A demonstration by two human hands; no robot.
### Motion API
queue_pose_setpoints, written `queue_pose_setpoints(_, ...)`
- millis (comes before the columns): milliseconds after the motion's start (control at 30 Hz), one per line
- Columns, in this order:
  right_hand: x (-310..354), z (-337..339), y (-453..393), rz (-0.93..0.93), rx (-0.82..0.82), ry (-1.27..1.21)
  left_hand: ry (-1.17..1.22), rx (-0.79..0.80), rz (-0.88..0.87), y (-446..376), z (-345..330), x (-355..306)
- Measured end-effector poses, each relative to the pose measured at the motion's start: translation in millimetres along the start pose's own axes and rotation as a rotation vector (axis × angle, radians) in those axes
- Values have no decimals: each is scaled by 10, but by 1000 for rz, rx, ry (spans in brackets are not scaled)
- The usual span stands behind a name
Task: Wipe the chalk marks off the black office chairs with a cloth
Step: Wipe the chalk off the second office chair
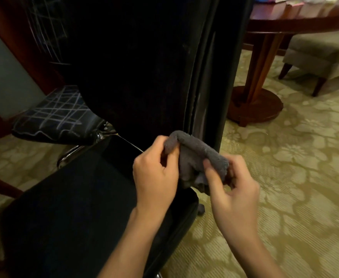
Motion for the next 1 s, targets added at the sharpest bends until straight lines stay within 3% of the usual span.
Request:
queue_pose_setpoints(100,-89,-47,-5,-27,15,1,-4,-23,-3,50,-61,51)
queue_pose_setpoints(200,-585,-87,219,-79,77,120,-124,-5,79,414,-253,434)
queue_pose_setpoints(267,-989,-68,423,-159,114,227,-217,106,261,697,-460,849)
queue_pose_setpoints(333,-1249,-5,585,-187,125,441,-101,232,513,977,-660,1165)
queue_pose_setpoints(400,-1377,61,641,-236,118,555,43,287,657,1116,-784,1243)
queue_pose_setpoints(467,-1482,61,659,-321,101,435,198,266,735,1105,-842,1220)
queue_pose_setpoints(600,-1620,-136,653,-623,15,-86,627,109,940,972,-1050,1250)
queue_pose_setpoints(700,-1653,-236,612,-794,-113,-369,757,-4,987,932,-1086,1212)
queue_pose_setpoints(833,-1490,-246,485,-732,-170,-513,734,-82,933,936,-846,1013)
queue_pose_setpoints(1000,-1260,-227,460,-606,-171,-553,545,-52,728,833,-541,685)
Point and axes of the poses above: each hand's wrist, its own y-axis away from the middle knuckle, its own z-axis out of the back of the hand, x = y × z, the point moved 10 cm from there along -y, towards the middle knuckle, and after that the axes turned 3 degrees about -y, right-handed, at the moved point
